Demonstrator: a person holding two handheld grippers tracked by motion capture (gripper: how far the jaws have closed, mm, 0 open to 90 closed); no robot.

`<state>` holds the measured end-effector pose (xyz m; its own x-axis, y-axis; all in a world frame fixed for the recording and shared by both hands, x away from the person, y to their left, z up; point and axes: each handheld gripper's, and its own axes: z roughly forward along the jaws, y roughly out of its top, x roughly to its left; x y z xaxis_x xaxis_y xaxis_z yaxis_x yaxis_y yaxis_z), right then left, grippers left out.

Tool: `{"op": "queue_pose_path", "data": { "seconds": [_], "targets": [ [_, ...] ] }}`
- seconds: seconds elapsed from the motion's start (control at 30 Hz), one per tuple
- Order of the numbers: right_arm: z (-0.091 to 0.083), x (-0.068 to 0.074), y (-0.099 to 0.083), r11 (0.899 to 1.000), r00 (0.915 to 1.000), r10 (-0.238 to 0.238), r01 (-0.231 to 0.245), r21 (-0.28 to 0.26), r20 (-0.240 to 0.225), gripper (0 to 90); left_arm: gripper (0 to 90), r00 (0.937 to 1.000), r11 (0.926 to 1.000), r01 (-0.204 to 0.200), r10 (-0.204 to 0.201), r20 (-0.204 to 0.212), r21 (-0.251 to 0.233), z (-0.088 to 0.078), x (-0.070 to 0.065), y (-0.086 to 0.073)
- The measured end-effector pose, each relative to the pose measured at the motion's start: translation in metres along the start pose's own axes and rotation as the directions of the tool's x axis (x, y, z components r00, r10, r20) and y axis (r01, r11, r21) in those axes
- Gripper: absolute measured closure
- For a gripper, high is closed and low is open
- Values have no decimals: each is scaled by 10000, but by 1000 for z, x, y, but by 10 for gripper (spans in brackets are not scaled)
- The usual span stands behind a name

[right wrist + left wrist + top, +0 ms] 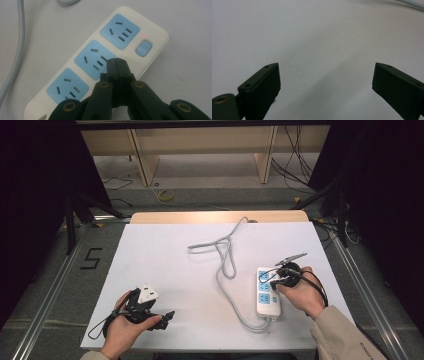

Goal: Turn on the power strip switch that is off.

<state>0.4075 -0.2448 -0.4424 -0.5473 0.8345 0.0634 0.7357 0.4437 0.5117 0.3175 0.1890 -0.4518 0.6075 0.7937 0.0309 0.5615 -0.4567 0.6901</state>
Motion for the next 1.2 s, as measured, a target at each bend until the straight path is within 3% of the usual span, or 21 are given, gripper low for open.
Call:
{"op": "queue_pose_path", "data": {
  "seconds": [1.2],
  "targets": [
    [-1,1,0,9998,9998,-177,177,-13,10,900,75,10000,10000,-50,50,30,24,1,0,0]
  ]
}}
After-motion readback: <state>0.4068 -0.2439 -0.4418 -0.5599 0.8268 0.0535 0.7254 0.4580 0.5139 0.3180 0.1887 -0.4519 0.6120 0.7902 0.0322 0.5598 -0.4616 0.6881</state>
